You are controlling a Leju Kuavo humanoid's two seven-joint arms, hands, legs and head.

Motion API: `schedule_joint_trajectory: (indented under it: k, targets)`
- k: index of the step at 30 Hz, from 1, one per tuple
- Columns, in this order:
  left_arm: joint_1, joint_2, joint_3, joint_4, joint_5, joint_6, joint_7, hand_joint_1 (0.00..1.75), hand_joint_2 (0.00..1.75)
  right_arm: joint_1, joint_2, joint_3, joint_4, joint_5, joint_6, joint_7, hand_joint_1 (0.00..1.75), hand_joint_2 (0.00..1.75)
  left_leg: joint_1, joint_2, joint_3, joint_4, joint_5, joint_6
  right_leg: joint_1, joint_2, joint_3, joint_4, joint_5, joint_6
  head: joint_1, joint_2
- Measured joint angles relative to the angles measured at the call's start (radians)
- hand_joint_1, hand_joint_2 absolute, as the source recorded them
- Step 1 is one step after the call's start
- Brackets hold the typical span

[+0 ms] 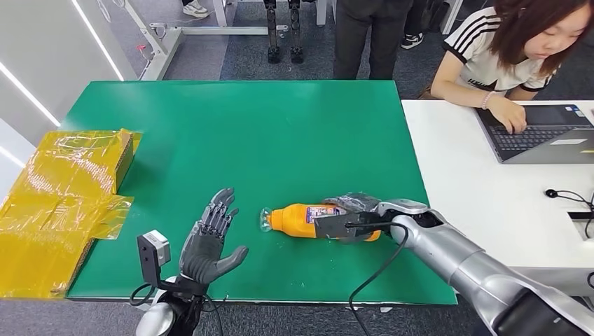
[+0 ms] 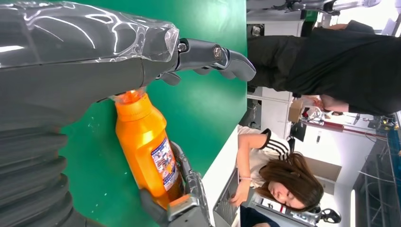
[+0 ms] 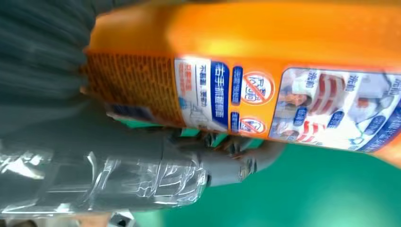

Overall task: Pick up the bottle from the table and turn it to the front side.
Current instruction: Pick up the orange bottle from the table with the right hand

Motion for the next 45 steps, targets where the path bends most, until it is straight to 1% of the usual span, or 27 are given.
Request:
schedule_joint_trajectory:
  k: [2,4,9,12,14,16,19,22,25,28,30,32,36,40,42,45]
  targets:
    - [0.006,-0.002,0.005,0.0,-0.003,-0.001,0.0,0.0,1.75,-0.001,0.006,0.015,0.006,0.033,-0.03,-0.001,1.73,1.75,0.0,0.0,0.0,0.0,0.0,0.0,0.0,0.0,0.0,0.0,0.0,0.0,0.0,0.0]
    - [0.008,-0.006,0.011,0.0,-0.005,-0.002,0.001,0.0,1.75,-0.001,0.01,0.027,0.01,0.052,-0.05,-0.001,1.69,1.75,0.0,0.0,0.0,0.0,0.0,0.0,0.0,0.0,0.0,0.0,0.0,0.0,0.0,0.0]
    - [0.009,-0.008,0.015,0.0,-0.007,-0.002,0.001,0.0,1.75,0.0,0.014,0.038,0.02,0.058,-0.072,-0.005,1.75,1.75,0.0,0.0,0.001,0.0,0.0,-0.001,0.0,0.0,0.0,0.0,0.0,0.0,0.0,0.0]
    - [0.011,-0.008,0.016,0.0,-0.008,-0.004,0.001,0.0,1.75,0.011,0.014,0.031,0.029,0.026,-0.098,-0.022,1.75,1.75,0.0,0.0,0.001,0.0,0.0,-0.001,0.0,0.0,0.001,0.0,0.0,0.0,0.0,0.0]
    - [0.017,-0.008,0.018,0.0,-0.007,-0.009,0.0,0.0,1.75,0.034,0.014,0.003,0.037,-0.048,-0.12,-0.053,1.75,1.75,0.0,0.0,0.002,0.0,0.0,-0.001,0.0,0.0,0.002,0.0,0.0,0.0,0.0,0.0]
    - [0.027,-0.008,0.024,-0.001,-0.007,-0.012,-0.005,0.0,1.75,0.076,0.013,-0.06,0.037,-0.174,-0.141,-0.111,1.75,1.75,0.0,-0.001,0.003,0.0,0.0,0.0,0.0,-0.001,0.003,-0.001,0.0,0.0,0.0,0.0]
    - [0.036,-0.007,0.039,-0.001,-0.006,-0.011,-0.013,0.0,1.75,0.182,0.009,-0.201,0.002,-0.368,-0.167,-0.221,1.75,1.75,0.001,-0.003,0.002,0.0,0.0,0.0,0.001,-0.002,0.003,-0.001,-0.001,0.0,0.0,0.0]
    - [0.043,-0.007,0.053,-0.003,-0.005,-0.003,-0.025,0.0,1.75,0.323,0.005,-0.344,-0.08,-0.476,-0.205,-0.332,1.75,1.75,0.001,-0.004,0.001,0.0,-0.001,0.0,0.001,-0.004,0.003,-0.001,-0.001,0.0,0.0,0.0]
    - [0.056,-0.007,0.071,-0.018,-0.006,0.011,-0.035,0.0,1.75,0.493,0.016,-0.489,-0.221,-0.523,-0.243,-0.402,1.75,1.75,0.001,-0.007,0.001,-0.001,-0.001,-0.001,0.001,-0.007,0.003,-0.001,-0.004,0.0,0.0,0.0]
    - [0.08,-0.007,0.09,-0.041,-0.009,0.026,-0.04,0.0,1.75,0.657,0.061,-0.62,-0.362,-0.53,-0.28,-0.43,1.75,1.75,0.001,-0.01,0.0,-0.002,-0.002,-0.002,0.001,-0.009,0.003,-0.001,-0.006,-0.001,0.0,0.0]
    - [0.093,-0.008,0.097,-0.054,-0.015,0.031,-0.041,0.0,1.75,0.734,0.093,-0.681,-0.43,-0.523,-0.305,-0.435,1.75,1.75,0.001,-0.009,0.001,-0.002,-0.003,-0.003,0.001,-0.009,0.003,-0.001,-0.006,-0.001,0.0,0.0]
    - [0.101,-0.008,0.101,-0.064,-0.021,0.032,-0.042,0.0,1.75,0.782,0.118,-0.724,-0.475,-0.501,-0.336,-0.437,1.75,1.75,0.001,-0.009,0.001,-0.002,-0.003,-0.003,0.001,-0.008,0.003,-0.001,-0.007,-0.002,0.0,0.0]
    - [0.097,-0.012,0.105,-0.069,-0.046,0.023,-0.047,0.0,1.75,0.815,0.164,-0.776,-0.509,-0.432,-0.389,-0.439,1.75,1.75,0.001,-0.009,0.001,-0.002,-0.003,-0.003,0.001,-0.008,0.003,-0.001,-0.007,-0.003,0.0,0.0]
    - [0.05,-0.014,0.105,-0.069,-0.066,0.014,-0.051,0.0,1.75,0.804,0.209,-0.795,-0.513,-0.397,-0.381,-0.45,1.75,1.75,0.001,-0.008,0.001,-0.002,-0.002,-0.003,0.001,-0.008,0.003,0.0,-0.006,-0.003,0.0,0.0]
    - [0.013,-0.013,0.105,-0.066,-0.068,0.011,-0.05,0.0,1.75,0.779,0.233,-0.793,-0.507,-0.382,-0.368,-0.459,1.75,1.75,0.001,-0.008,0.002,-0.002,-0.001,-0.004,0.001,-0.007,0.003,0.0,-0.005,-0.003,0.0,0.0]
    - [-0.066,-0.013,0.105,-0.055,-0.066,0.005,-0.041,0.0,1.75,0.702,0.271,-0.771,-0.48,-0.356,-0.357,-0.467,1.75,1.75,0.001,-0.007,0.002,-0.002,0.001,-0.005,0.001,-0.007,0.002,0.001,-0.003,-0.004,0.0,0.0]
